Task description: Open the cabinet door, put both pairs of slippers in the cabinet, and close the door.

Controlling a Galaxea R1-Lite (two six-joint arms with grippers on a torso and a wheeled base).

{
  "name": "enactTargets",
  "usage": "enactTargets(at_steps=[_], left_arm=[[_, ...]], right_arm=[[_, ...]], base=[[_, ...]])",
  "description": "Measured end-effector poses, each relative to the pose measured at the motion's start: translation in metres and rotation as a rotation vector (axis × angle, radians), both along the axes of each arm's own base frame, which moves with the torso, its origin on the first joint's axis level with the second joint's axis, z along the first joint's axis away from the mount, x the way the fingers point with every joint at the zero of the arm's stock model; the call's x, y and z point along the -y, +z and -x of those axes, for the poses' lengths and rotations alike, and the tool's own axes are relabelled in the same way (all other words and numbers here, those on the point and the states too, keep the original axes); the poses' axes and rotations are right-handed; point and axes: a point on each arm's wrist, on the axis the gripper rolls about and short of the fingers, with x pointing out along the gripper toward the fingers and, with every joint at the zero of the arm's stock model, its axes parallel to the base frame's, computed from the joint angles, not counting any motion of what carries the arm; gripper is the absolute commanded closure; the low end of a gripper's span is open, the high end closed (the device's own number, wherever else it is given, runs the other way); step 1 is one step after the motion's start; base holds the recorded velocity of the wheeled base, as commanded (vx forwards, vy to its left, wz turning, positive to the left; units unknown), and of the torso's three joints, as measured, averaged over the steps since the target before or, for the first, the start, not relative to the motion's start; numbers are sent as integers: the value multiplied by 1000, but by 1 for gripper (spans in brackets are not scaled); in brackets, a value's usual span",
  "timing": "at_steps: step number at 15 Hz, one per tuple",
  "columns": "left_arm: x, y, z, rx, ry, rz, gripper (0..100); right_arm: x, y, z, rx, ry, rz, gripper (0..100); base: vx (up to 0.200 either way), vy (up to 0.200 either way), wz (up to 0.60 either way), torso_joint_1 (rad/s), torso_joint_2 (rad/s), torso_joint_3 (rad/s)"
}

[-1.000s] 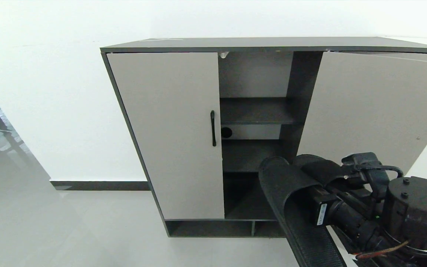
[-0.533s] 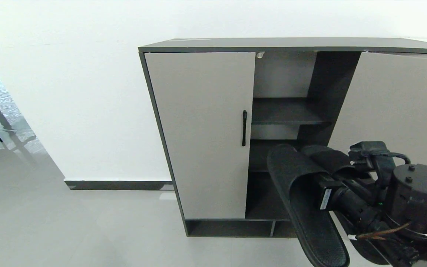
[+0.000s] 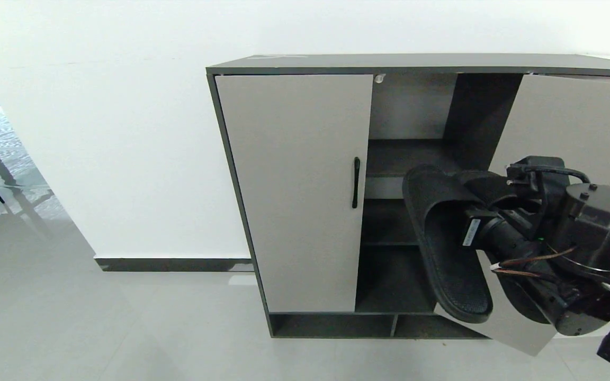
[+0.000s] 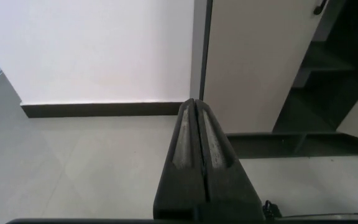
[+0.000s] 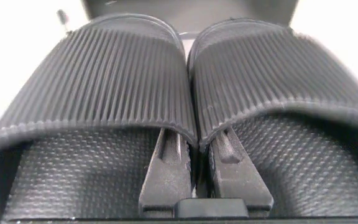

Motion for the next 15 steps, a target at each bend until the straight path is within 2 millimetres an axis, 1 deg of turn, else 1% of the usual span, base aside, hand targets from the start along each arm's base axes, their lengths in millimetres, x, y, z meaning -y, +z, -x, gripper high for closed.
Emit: enactTargets(at_steps=[5, 9, 11, 13, 15], left_arm=[[0, 0, 0, 0, 1, 0, 100], [0, 0, 0, 0, 1, 1, 100], [0, 0, 0, 0, 1, 4, 100], [0, 0, 0, -1, 1, 5, 100], [0, 0, 0, -1, 3, 6, 100]], right_arm=[[5, 15, -22, 51, -7, 19, 100], [2, 18, -46, 69, 0, 44, 100], [3, 14, -63, 67, 26, 94, 100], [2, 13, -80, 62, 21, 106, 100], [-2, 11, -92, 29, 22, 125, 100]], base=[[200, 0, 0, 3, 3, 2], [200, 0, 0, -1, 1, 5], [0, 0, 0, 0, 0, 0], [0, 0, 0, 0, 0, 0], [0, 0, 0, 0, 0, 0]])
